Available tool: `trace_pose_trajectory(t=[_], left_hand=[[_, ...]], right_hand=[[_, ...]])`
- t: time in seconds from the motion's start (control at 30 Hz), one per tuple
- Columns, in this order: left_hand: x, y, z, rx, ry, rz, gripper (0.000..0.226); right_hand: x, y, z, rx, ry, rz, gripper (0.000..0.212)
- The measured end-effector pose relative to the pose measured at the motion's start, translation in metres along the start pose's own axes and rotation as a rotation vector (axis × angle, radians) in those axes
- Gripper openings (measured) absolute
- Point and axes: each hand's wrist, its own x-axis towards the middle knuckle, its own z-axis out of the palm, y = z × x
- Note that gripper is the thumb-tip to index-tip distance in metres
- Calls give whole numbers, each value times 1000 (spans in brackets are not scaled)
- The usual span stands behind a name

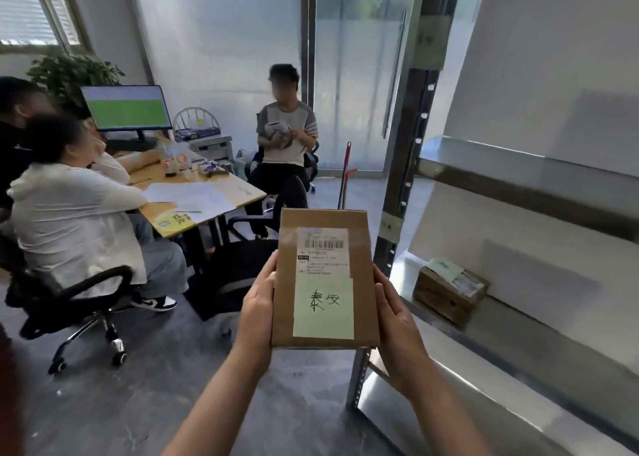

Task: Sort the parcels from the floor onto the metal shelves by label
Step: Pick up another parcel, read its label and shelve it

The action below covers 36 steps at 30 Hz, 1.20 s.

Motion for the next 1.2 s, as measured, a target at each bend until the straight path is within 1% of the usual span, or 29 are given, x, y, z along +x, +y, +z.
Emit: trace_pose_trajectory(t=[0.07,0.2,0.3,0.4,0.57,0.73,0.97,1.1,1.2], left_hand=[[23,4,-10,-15,-57,-14,40],[70,12,-10,-34,-204,-44,42],[89,19,6,-39,-301,-53,41],[98,24,26,-31,-380,-70,39],[114,38,65,-47,-482,-64,38],[118,57,92,-72,-513,-26,38],[133,78,113,-63,-483,-10,37],[137,88,126,-74,-482,11,36],[137,95,143,-102,-494,15,36]], right_hand=[[12,-2,14,-14,52,-3,50],[27,-7,28,-14,194,-23,44],[31,-13,25,12,303,-46,42],[33,-25,17,-31,403,-78,41],[35,-53,-2,-118,462,-113,42],[44,-78,-15,-98,494,-149,40],[64,-97,-25,-77,485,-196,44],[72,-107,-32,-39,483,-244,38],[73,-122,-43,-80,508,-283,37]])
